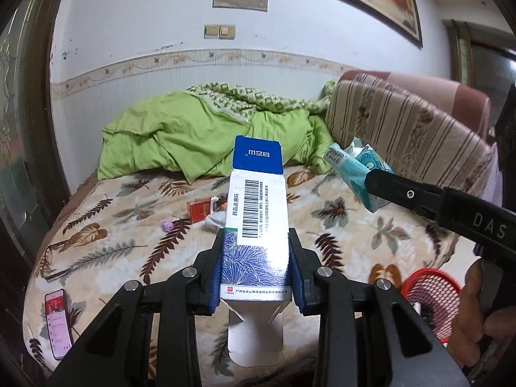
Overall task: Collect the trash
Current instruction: 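Carry both held items to the red basket and open both grippers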
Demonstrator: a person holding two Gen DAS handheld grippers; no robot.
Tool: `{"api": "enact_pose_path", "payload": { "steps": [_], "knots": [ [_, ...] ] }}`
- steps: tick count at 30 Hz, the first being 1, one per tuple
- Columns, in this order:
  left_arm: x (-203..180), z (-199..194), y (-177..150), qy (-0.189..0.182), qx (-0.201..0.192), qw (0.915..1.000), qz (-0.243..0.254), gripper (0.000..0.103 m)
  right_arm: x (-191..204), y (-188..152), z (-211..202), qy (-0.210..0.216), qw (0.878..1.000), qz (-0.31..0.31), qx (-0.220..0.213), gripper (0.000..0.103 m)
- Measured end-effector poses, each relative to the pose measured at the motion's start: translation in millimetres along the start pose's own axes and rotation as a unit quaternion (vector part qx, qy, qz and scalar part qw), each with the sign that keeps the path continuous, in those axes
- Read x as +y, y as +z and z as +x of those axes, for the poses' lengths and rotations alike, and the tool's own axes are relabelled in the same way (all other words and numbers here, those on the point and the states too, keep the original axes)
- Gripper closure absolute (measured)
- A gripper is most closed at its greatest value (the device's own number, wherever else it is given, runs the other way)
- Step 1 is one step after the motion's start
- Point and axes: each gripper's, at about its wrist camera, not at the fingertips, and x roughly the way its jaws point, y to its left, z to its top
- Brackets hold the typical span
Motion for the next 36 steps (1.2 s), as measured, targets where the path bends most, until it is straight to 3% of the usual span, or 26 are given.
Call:
{"api": "enact_pose_path", "payload": {
  "steps": [11,18,21,26,30,36],
  "knots": [
    [-8.4,-19.7,16.2,-0.018,-0.013,0.9997,-0.004,0.070,-10.4,8.3,-40.7,0.013,0.999,0.018,-0.026,0.071],
    [-46.8,7.1,7.7,-0.080,0.020,0.9964,0.016,0.070,-60.6,-4.1,-74.0,-0.023,0.998,0.047,-0.019,0.071],
    [-73.7,26.3,0.8,-0.122,0.045,0.9910,0.034,0.070,-97.7,-17.3,-94.9,-0.060,0.995,0.074,-0.016,0.071],
    [-127.8,64.6,-16.7,-0.202,0.098,0.9723,0.065,0.070,-155.7,-40.9,-127.0,-0.136,0.984,0.117,-0.002,0.071],
    [-177.1,90.0,-35.7,-0.269,0.151,0.9472,0.088,0.070,-196.3,-66.6,-145.0,-0.187,0.969,0.158,0.025,0.071],
    [-239.1,108.6,-60.3,-0.315,0.195,0.9192,0.132,0.070,-233.5,-90.4,-164.2,-0.225,0.953,0.200,0.045,0.071]
  ]
}}
